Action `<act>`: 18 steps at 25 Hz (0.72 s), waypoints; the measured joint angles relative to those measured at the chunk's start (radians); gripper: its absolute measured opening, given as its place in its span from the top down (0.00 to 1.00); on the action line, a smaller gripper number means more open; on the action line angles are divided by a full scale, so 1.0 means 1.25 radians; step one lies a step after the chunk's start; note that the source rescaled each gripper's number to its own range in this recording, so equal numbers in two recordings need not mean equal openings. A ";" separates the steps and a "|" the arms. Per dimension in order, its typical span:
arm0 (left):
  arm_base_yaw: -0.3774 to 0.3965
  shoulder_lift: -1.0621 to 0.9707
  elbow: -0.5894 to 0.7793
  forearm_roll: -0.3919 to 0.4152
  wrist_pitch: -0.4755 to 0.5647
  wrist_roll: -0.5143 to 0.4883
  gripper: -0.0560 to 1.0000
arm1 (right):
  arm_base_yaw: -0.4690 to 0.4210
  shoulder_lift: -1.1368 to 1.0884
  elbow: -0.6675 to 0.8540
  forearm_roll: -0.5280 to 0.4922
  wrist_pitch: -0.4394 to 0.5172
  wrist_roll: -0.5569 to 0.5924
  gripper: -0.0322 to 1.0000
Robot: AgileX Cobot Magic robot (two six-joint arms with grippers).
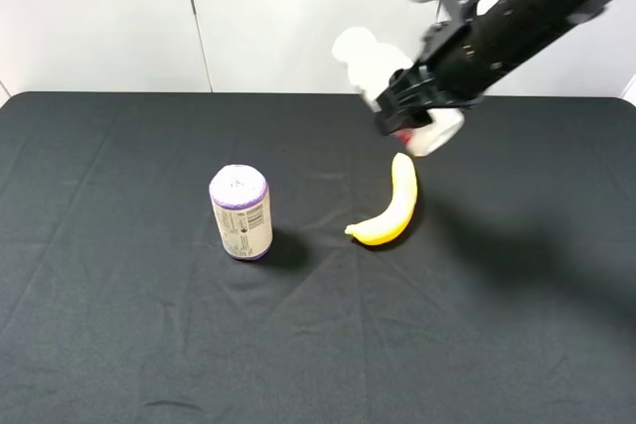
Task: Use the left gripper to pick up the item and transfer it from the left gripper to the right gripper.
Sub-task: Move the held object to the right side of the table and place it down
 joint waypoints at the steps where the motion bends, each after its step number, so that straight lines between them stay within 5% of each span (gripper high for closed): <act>1: 0.000 0.000 0.000 0.000 0.000 0.000 0.00 | -0.023 0.000 0.000 -0.001 0.005 0.002 0.81; 11: 0.000 0.000 0.000 -0.001 0.000 0.000 0.00 | -0.282 0.037 0.000 -0.025 0.009 0.009 0.81; 18: 0.000 0.000 0.000 -0.001 0.000 0.000 0.00 | -0.331 0.148 0.000 -0.026 0.007 0.005 0.81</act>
